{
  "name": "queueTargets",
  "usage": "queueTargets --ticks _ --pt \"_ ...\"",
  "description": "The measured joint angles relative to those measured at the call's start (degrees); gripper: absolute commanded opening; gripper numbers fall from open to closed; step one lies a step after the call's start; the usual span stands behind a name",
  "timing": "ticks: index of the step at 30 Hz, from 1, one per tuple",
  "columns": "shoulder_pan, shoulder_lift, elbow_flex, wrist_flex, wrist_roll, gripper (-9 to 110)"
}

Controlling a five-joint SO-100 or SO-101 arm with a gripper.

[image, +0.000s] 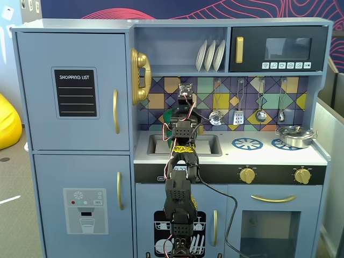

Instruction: Pick up the lid from the counter and put it on the green recipient

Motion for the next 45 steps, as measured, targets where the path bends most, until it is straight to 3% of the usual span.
queueTargets --ticks 8,16,23,29,38,45 --pt "-1.76 17.14 0.09 19.60 -0.44 26" --pt "-1.58 44.91 28.13 42.36 -0.79 8" --pt "-1.49 57.22 61.17 46.49 2.11 0" --pt "-2.81 56.25 80.16 39.38 10.20 0" --pt "-6.68 58.80 83.50 51.24 12.92 1" --pt "-4.39 61.61 83.76 52.65 8.96 2"
